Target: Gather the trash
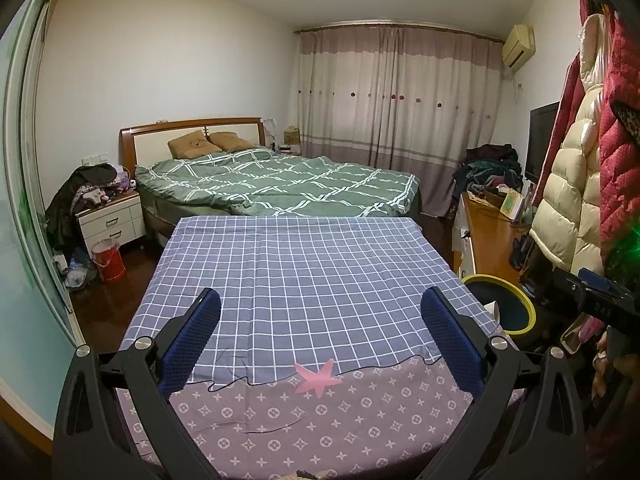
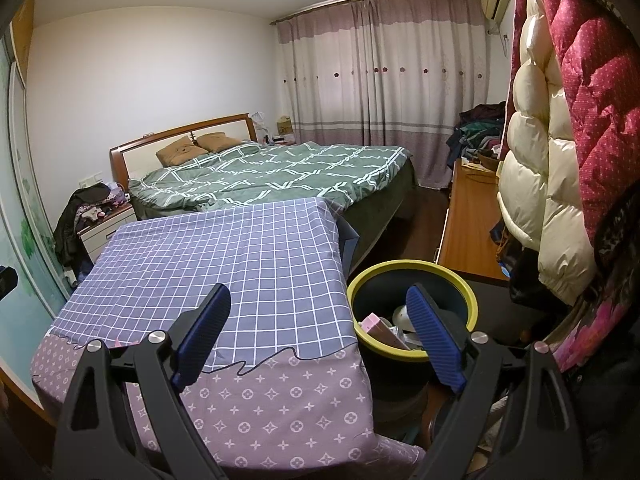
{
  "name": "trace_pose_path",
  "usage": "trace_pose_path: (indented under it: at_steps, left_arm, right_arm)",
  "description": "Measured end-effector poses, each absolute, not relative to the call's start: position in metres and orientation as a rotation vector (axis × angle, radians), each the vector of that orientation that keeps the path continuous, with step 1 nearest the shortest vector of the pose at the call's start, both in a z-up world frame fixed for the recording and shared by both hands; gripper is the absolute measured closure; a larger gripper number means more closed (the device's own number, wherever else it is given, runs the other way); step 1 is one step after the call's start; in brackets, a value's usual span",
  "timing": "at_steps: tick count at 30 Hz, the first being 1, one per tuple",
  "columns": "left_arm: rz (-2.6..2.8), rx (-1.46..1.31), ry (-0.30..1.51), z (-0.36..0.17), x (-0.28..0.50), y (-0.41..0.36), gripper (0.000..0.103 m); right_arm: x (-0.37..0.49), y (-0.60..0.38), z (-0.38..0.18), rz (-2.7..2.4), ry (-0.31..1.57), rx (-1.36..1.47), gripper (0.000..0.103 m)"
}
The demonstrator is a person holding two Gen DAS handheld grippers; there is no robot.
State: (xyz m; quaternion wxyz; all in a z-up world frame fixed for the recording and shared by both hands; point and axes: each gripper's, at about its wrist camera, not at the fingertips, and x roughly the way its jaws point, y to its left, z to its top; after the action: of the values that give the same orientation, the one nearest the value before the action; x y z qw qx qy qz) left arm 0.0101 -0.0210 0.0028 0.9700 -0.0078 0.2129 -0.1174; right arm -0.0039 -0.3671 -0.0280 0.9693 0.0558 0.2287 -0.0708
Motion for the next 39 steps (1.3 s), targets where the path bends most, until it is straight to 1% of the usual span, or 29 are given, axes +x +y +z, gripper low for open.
trace_pose_path:
  at_steps: [39]
  left_arm:
    - [-0.245, -0.015, 0.446, -0.0056, 0.0121, -0.0194, 0.005]
  right_arm:
    - [-0.0016, -0.3647, -0.0325, -0.13, 0.472, 0.117, 0.018]
